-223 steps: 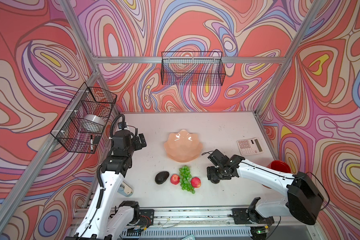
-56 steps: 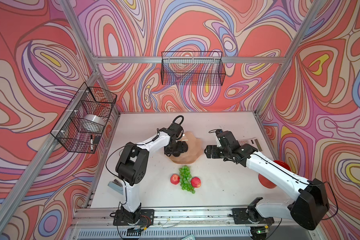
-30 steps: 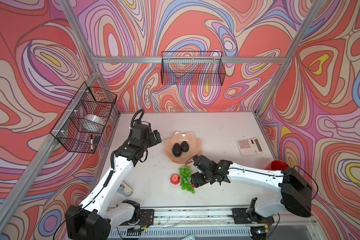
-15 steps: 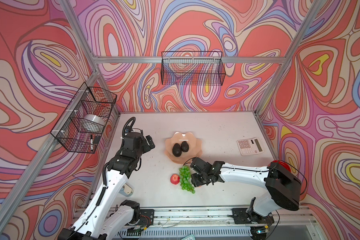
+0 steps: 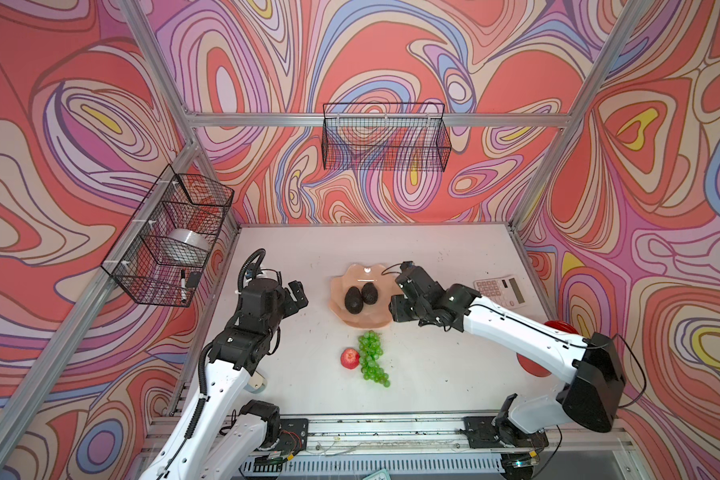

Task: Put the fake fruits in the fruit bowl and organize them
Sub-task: 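Lower the apple into the bowl in front of the avocados, release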

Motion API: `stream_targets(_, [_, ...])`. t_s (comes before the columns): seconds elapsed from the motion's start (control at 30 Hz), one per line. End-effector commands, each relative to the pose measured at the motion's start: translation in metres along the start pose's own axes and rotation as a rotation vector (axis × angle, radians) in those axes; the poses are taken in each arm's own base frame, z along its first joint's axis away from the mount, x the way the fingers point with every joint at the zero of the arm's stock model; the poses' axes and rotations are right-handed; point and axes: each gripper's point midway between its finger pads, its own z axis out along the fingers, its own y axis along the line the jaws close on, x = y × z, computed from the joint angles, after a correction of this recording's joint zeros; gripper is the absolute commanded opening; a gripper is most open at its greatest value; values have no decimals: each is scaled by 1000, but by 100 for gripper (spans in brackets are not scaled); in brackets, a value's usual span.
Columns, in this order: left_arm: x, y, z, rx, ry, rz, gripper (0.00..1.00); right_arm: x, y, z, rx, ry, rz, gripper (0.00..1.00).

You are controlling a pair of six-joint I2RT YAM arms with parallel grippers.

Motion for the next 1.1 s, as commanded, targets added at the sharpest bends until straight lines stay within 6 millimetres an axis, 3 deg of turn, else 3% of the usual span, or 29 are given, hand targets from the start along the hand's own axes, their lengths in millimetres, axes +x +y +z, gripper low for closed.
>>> stream_targets(0.0, [7, 2, -8, 20, 14, -24, 100, -26, -7, 38, 60, -21, -65, 48])
stream_targets(0.1, [17, 3, -16, 42, 53, -17, 100, -40, -1, 65, 86, -16, -107, 48])
stream_targets(0.3, [52, -2, -29, 133, 188, -9, 98, -25, 3, 103, 81, 66, -135, 48])
stream_targets(0.47, [73, 0, -45, 133, 331, 42, 94, -10, 0, 113, 79, 94, -122, 50])
stream_targets(0.83, [119, -12, -38, 177, 464, 54, 92, 0, 1, 135, 70, 129, -107, 53])
stream_targets(1.07, [155, -25, -31, 188, 550, 108, 91, -3, 3, 132, 64, 122, -102, 70])
